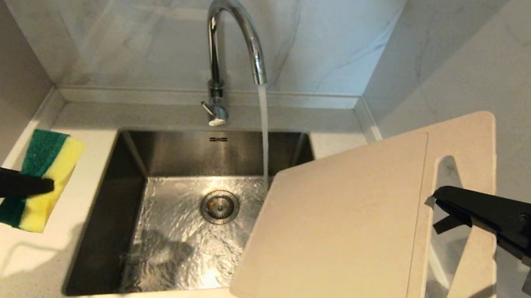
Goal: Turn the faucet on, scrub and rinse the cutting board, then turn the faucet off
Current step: Put down the cutting board
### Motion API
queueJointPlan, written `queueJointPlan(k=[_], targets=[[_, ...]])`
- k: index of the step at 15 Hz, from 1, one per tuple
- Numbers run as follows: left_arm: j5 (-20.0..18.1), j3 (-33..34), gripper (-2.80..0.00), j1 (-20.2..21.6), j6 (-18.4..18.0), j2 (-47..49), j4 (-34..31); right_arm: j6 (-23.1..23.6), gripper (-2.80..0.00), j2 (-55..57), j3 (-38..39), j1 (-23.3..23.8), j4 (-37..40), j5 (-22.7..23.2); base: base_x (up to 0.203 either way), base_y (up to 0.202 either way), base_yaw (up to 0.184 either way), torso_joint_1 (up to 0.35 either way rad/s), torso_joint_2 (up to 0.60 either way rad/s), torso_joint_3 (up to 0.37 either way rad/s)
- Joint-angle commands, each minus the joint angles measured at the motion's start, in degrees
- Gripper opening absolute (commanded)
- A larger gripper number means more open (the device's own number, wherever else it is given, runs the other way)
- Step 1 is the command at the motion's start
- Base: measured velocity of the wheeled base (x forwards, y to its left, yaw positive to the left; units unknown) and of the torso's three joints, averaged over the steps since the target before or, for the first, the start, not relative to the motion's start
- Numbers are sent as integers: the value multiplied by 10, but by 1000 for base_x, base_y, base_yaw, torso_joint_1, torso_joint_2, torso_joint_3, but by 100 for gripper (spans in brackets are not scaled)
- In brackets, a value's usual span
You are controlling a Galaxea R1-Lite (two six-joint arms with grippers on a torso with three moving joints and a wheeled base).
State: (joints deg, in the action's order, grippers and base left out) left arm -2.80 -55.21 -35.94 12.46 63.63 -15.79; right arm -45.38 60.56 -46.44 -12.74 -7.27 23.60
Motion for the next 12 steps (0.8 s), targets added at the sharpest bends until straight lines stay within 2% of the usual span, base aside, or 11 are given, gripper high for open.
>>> queueJointPlan(k=[1, 3, 6, 9, 12], targets=[[-1, 4, -280, 0, 1, -1, -1, 35, -280, 25, 6, 0, 2, -34, 0, 0, 0, 0, 0, 0], [-2, 9, -280, 0, 1, -3, 1, 75, -280, 35, 26, 0, 4, -64, 0, 0, 0, 0, 0, 0], [-4, 10, -280, 0, 1, -2, 1, 80, -280, 40, 36, 7, 8, -76, 0, 0, 0, 0, 0, 0], [-4, 17, -280, 0, 2, -2, 1, 120, -280, 36, 33, 11, 46, -118, 0, 0, 0, 0, 0, 0], [-5, 27, -280, 0, 2, -1, 1, 106, -280, 17, -14, 11, 92, -122, 0, 0, 0, 0, 0, 0]])
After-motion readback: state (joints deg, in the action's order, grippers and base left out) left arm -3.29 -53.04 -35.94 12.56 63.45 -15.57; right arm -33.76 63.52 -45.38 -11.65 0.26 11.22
